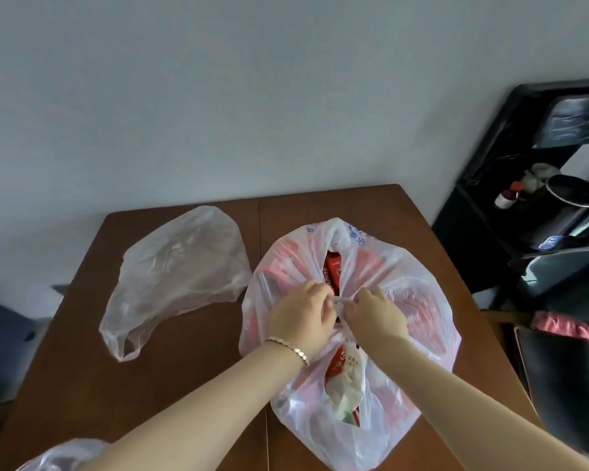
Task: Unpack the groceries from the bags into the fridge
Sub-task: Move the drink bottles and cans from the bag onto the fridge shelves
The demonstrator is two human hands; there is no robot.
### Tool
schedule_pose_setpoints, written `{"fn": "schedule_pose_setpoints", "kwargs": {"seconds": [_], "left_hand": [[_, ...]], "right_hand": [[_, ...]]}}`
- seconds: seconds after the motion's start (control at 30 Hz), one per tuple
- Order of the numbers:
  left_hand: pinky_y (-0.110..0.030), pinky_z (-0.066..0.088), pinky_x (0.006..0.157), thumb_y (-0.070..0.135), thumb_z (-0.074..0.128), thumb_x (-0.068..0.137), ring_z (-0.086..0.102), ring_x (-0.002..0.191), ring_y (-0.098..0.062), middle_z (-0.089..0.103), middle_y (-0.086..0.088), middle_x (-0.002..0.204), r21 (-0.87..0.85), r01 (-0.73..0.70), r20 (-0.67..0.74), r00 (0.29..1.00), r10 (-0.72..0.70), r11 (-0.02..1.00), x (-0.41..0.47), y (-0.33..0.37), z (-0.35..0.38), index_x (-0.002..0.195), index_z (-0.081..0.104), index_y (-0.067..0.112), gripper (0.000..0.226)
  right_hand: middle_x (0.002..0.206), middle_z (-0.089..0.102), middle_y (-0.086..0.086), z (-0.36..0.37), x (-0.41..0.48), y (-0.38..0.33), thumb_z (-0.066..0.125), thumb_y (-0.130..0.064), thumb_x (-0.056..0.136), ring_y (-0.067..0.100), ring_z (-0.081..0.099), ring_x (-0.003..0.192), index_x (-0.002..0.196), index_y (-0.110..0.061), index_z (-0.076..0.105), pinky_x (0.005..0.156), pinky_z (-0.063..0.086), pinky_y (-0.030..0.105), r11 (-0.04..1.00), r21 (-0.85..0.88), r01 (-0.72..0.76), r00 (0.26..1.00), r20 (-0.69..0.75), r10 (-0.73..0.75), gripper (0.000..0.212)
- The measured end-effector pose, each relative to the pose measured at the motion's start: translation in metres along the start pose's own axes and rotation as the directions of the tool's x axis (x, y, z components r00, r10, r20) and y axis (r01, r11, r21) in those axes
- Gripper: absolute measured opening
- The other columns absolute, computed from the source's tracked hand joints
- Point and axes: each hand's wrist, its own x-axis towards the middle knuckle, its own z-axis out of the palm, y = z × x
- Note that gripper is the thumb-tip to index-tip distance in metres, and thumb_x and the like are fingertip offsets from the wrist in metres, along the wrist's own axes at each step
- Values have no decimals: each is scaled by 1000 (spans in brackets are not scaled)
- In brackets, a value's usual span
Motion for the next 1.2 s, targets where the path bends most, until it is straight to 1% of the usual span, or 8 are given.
{"fn": "schedule_pose_setpoints", "kwargs": {"seconds": [0.13, 0.33, 0.5, 0.6, 0.77, 0.9, 1.0, 1.2], "left_hand": [[-34, 50, 79, 14, 58, 88, 56, 101, -24, 62, -4, 110, 77, -134, 178, 977, 119, 988, 22, -9, 18, 109, 61, 9, 23], [-21, 36, 32, 6, 88, 36, 50, 51, -13, 53, 7, 65, 168, -187, 112, 979, 169, 968, 30, -10, 44, 56, 56, 17, 39], [-23, 41, 40, 14, 81, 61, 55, 64, -19, 55, 1, 73, -48, -173, 66, 982, 176, 984, 27, 0, 45, 59, 49, 13, 32], [-18, 42, 61, 16, 59, 89, 51, 71, -13, 54, 0, 77, -272, 109, 117, 990, -80, 956, 29, 5, 23, 57, 47, 13, 34], [-36, 50, 77, 39, 35, 100, 62, 77, -23, 67, -8, 82, -768, 638, 497, 655, -569, 63, 36, -3, -2, 44, 56, 14, 64], [-42, 52, 82, 35, 45, 97, 64, 80, -24, 67, -2, 84, -767, 633, 457, 650, -608, 100, 29, 3, 11, 89, 54, 7, 31], [-22, 51, 73, 13, 55, 68, 58, 63, 0, 60, 10, 65, -814, 454, 281, 854, -438, 363, 22, 17, 21, 92, 46, -2, 31], [-22, 39, 56, 24, 53, 87, 54, 72, -17, 34, -5, 133, 94, 114, 355, 924, -140, 989, -17, 25, 24, 140, 20, 16, 63]], "right_hand": [[94, 57, 2, 0, 15, 7, 47, -26, 95, 20, 53, 80, 98, -14, 53, 60, 34, 26, 991, 116, 62, 998, 15, -64, 14], [60, 55, -8, -10, -1, 34, 67, -19, 81, 6, 48, 55, 75, -15, 62, 50, 38, 14, 885, 431, 177, 984, -101, -148, 9], [58, 55, 8, 2, -12, 40, 64, 1, 79, 5, 45, 47, 74, -9, 60, 44, 38, 13, 578, 816, 1, 971, -140, 195, 12], [57, 51, 9, 8, -8, 41, 53, -5, 86, 15, 45, 45, 86, -5, 59, 41, 39, 24, 186, 944, -273, 878, 165, 450, 6], [62, 58, 8, -4, -11, 43, 54, -17, 92, 16, 51, 51, 88, -8, 61, 51, 44, 26, -165, 856, -489, 783, 515, 349, 12], [87, 63, -3, -11, -25, 39, 58, -35, 90, 8, 59, 77, 94, -10, 60, 59, 45, 12, 399, 886, -235, 969, 246, 26, 25], [72, 55, -9, -4, -28, 32, 63, -34, 83, 10, 52, 68, 72, -15, 48, 55, 37, 16, 800, 596, -63, 987, 155, -38, 27], [74, 60, 1, -14, -27, 27, 58, -12, 80, 25, 59, 64, 114, -15, 43, 54, 46, 33, 868, 495, 44, 988, -150, 36, 36]]}}
